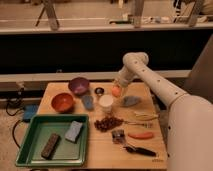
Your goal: Place apple in paper cup
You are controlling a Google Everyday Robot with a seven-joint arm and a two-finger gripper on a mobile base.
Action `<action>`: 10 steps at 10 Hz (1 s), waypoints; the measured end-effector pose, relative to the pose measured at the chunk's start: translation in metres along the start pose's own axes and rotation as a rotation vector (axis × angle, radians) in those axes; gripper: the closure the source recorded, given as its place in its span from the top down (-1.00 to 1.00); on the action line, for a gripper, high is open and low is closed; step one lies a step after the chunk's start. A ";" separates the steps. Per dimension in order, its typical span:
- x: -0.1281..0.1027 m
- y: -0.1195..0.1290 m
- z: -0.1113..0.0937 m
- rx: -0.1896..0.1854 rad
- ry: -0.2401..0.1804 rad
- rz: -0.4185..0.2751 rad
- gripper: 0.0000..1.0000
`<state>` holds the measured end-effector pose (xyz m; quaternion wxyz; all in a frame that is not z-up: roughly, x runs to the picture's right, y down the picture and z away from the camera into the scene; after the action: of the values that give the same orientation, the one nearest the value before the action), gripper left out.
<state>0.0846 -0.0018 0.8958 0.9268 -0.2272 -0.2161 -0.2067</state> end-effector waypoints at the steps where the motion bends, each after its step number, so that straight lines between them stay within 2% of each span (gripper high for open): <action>1: -0.002 -0.002 -0.001 0.003 -0.005 -0.007 -0.95; 4: -0.006 -0.008 -0.009 0.027 -0.071 0.004 -0.95; 5: -0.006 -0.009 -0.011 0.032 -0.078 0.006 -0.95; 10: -0.018 -0.018 -0.038 0.072 -0.064 -0.007 -0.95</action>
<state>0.0729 -0.0308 0.8629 0.9263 -0.1992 -0.2538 -0.1948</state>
